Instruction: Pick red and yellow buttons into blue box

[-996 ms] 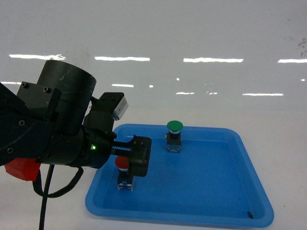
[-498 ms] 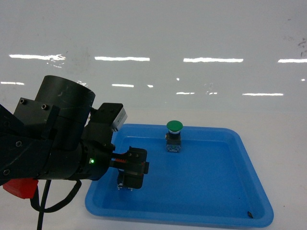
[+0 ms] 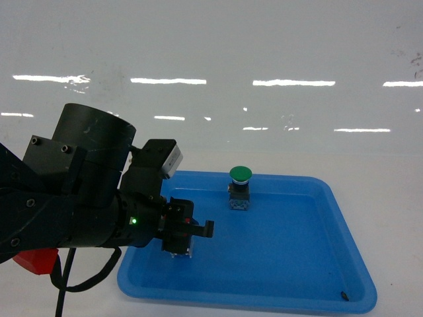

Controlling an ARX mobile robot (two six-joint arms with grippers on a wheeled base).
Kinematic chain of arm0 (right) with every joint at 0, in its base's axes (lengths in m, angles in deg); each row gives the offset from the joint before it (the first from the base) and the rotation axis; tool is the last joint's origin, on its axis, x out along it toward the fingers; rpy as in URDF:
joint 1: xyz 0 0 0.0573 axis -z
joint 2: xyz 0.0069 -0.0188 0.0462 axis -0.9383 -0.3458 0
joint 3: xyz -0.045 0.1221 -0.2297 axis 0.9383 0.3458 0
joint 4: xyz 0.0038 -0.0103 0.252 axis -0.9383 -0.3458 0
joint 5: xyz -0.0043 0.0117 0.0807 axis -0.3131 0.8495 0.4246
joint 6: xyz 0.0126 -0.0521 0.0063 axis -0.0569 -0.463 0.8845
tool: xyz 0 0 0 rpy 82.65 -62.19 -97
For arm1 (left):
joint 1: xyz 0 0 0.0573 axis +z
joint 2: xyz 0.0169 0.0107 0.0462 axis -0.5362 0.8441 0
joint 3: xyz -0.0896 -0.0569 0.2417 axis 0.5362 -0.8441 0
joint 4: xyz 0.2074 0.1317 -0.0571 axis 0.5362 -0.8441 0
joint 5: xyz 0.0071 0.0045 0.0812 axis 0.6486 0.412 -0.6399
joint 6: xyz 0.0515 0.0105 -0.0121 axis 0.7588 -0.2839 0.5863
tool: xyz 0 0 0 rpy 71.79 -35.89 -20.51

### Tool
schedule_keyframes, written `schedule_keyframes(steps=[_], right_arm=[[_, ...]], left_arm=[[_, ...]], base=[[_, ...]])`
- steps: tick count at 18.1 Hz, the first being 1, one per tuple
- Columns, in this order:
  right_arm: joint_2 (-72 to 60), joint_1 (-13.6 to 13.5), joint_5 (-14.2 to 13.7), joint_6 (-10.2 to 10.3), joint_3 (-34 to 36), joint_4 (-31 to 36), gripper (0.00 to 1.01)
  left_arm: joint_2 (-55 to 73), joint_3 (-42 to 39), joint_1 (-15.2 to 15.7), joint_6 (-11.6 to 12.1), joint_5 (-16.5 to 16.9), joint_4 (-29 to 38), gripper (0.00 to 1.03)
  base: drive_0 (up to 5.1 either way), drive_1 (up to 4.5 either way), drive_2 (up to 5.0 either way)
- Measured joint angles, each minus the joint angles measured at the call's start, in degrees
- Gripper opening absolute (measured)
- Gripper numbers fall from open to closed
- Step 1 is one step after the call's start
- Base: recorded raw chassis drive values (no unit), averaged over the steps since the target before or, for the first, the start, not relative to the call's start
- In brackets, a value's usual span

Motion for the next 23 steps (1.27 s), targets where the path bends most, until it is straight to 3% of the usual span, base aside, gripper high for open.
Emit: schedule_keyframes(steps=[5,9,11,15,18,20,23], right_arm=[[0.00,0.00,0.00,0.00,0.00,0.00,0.30],[0.00,0.00,0.02,0.00,0.00,0.00,0.30],[0.00,0.00,0.00,0.00,0.00,0.00,0.30],[0.00,0.00,0.02,0.00,0.00,0.00,0.30],[0.00,0.00,0.02,0.00,0.00,0.00,0.30],[0.00,0.00,0.00,0.00,0.00,0.00,0.30],[0.00,0.00,0.02,0.00,0.00,0.00,0.30]], left_arm=[[-2.27,-0.02,0.07,0.02,0.00,0.24,0.33],[-11.02,-0.04,1.16,-0.17,1.01,0.98,0.33],[-14.88,-1.90,2.08,-0.15,-0.31,2.62,0.32],[-21.86,-7.69,3.30,1.14,-6.29,7.91,0.32],[-27.67,-13.27,3.74,4.42,-10.60,13.79,0.32],[-31.56,-17.20,5.07,4.92,-11.04,15.39,0.32],[-40.02,-23.23,9.31,3.87,-10.27,17.42,0.32]], base=[[0.0,0.00,0.0],[0.0,0.00,0.0],[0.0,0.00,0.0],[0.0,0.00,0.0],[0.0,0.00,0.0],[0.0,0.00,0.0],[0.0,0.00,0.0]])
